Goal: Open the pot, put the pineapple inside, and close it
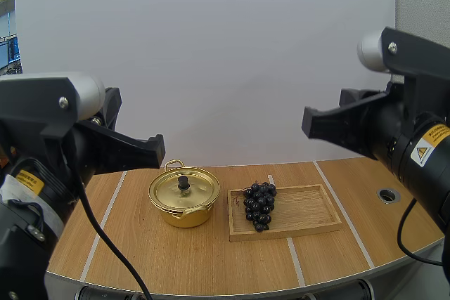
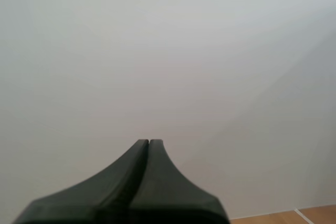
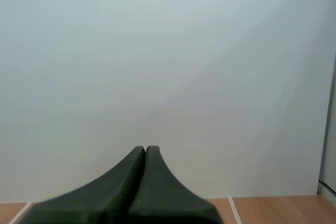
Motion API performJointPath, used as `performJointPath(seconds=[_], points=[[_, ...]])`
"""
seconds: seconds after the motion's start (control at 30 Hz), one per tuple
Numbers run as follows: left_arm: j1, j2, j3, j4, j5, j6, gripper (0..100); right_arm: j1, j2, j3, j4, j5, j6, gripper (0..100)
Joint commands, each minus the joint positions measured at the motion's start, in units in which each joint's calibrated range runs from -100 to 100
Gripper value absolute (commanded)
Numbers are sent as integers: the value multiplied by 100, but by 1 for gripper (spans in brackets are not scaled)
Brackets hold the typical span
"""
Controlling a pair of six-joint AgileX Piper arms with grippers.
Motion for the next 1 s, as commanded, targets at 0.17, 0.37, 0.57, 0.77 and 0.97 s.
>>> performJointPath(seconds=[0.17,0.37,0.57,0.77,0.97], points=[[4,-32,1216,-30,-1147,115,0,-79,-27,1911,202,-2773,-246,0],[4,-32,2339,-30,-2683,115,0,-79,-27,3079,202,-3256,-246,0],[4,-32,3438,-30,-3610,115,0,-79,-27,3998,202,-4042,-246,0],[4,-32,3806,-30,-3806,115,0,-79,-27,4422,202,-4042,-246,0],[-54,-32,3806,-30,-3684,104,0,-79,-27,4720,238,-4025,-246,0]])
